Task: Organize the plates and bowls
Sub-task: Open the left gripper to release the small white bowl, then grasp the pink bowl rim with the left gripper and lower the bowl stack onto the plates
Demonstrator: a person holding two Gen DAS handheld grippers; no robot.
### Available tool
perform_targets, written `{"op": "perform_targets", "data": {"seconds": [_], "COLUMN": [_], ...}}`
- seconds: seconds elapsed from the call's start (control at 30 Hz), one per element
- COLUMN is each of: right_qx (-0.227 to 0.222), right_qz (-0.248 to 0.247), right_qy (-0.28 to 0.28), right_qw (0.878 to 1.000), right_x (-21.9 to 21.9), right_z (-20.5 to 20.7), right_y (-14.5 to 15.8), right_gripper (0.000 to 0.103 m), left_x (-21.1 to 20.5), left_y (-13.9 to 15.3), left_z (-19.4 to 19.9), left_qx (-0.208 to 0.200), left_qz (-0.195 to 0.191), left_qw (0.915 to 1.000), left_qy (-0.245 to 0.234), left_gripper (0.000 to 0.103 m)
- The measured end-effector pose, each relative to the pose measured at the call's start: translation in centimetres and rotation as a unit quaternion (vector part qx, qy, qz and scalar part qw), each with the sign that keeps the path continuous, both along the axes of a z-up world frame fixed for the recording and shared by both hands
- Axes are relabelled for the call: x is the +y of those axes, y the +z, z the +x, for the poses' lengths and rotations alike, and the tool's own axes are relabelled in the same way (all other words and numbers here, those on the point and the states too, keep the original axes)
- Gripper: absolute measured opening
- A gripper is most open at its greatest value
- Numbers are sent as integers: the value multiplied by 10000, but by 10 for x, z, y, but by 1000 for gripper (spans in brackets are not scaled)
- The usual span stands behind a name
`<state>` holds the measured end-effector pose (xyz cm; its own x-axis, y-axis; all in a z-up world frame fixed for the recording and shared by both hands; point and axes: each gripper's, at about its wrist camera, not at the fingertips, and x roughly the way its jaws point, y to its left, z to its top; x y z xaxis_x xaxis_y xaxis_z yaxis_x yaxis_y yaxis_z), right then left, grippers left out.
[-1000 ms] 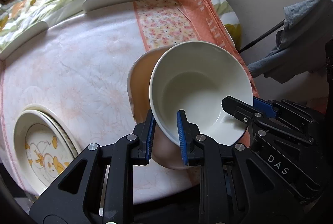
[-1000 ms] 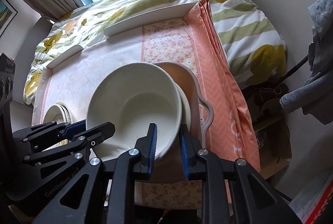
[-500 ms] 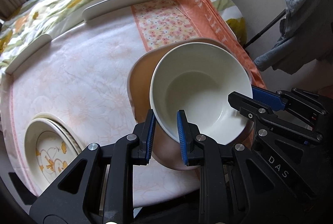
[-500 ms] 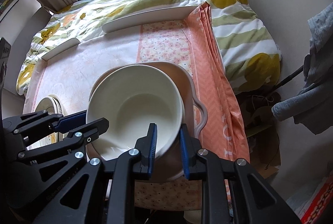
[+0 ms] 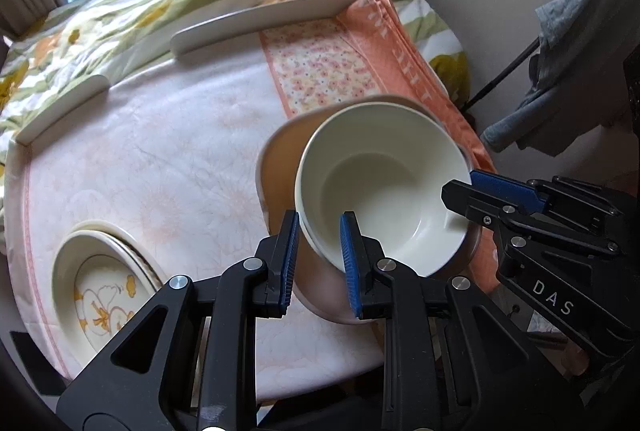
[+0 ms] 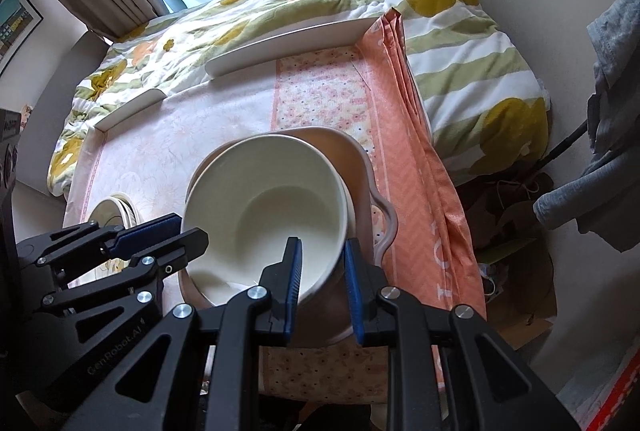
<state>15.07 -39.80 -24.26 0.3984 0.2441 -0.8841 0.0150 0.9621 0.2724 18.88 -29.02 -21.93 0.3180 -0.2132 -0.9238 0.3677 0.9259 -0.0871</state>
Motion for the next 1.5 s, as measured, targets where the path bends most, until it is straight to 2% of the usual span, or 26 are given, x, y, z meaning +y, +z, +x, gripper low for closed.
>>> {"op": "perform_targets", "data": {"seconds": [0.07, 0.1, 0.13, 0.2, 0.27, 0.3, 0.33, 0.43, 0.5, 0.57, 0.67, 0.73, 0.8, 0.87, 1.03, 1.13, 1.3, 1.37, 1.5], "right_qx": [-113, -186, -256, -422, -665, -817, -1008, -1565, -1657, -1256, -1048, -794, -500, -177, 287, 477, 587, 656, 789], "right_qz": [132, 266, 372, 383, 291, 241, 182, -45, -218, -441, -663, -810, -712, -712, -846, -966, -969, -1001, -1009], "right_qy": [14, 24, 32, 96, 166, 211, 260, 366, 497, 659, 493, 501, 594, 649, 1007, 1264, 1553, 1700, 1822], "right_qw": [9998, 9995, 9990, 9983, 9972, 9961, 9944, 9870, 9847, 9889, 9911, 9923, 9944, 9952, 9909, 9861, 9814, 9781, 9749], "right_x": [-4, -7, -11, -16, -21, -24, -28, -36, -40, -41, -45, -44, -46, -45, -31, -24, -22, -20, -18], "right_z": [-1, -3, -4, -6, -9, -11, -15, -26, -30, -28, -28, -25, -21, -15, -5, 0, 7, 8, 8], "right_y": [7, 11, 16, 29, 44, 52, 60, 81, 87, 85, 76, 60, 42, 22, -11, -23, -25, -26, -32], "right_gripper": [20, 20, 20, 34, 88, 96, 100, 101, 101, 101, 101, 101, 101, 101, 99, 85, 84, 73, 72], "left_x": [3, 5, 8, 19, 30, 35, 41, 51, 53, 55, 55, 53, 51, 48, 41, 35, 23, 20, 13], "left_y": [13, 20, 28, 47, 64, 71, 77, 85, 80, 69, 45, 26, 9, -4, -28, -38, -52, -55, -60], "left_z": [0, 0, 0, -2, -2, -2, -2, -7, -10, -15, -22, -24, -25, -24, -12, -9, -4, -3, -2], "left_qx": [-211, -345, -501, -852, -1101, -1182, -1276, -1527, -1444, -1204, -643, -268, -28, 109, 486, 646, 836, 884, 952], "left_qz": [-21, 11, 9, -126, -263, -299, -308, -166, -118, -76, -43, 31, 99, 219, 415, 518, 598, 591, 604], "left_qw": [9998, 9994, 9987, 9962, 9934, 9923, 9912, 9880, 9894, 9926, 9979, 9996, 9999, 9997, 9979, 9966, 9946, 9941, 9932], "left_qy": [8, 26, 56, 144, 200, 199, 195, 128, -57, -116, -53, -2, 47, 79, 73, -12, -156, -203, -293], "left_gripper": [29, 49, 76, 95, 97, 97, 97, 97, 97, 97, 97, 97, 97, 97, 97, 96, 91, 90, 86]}}
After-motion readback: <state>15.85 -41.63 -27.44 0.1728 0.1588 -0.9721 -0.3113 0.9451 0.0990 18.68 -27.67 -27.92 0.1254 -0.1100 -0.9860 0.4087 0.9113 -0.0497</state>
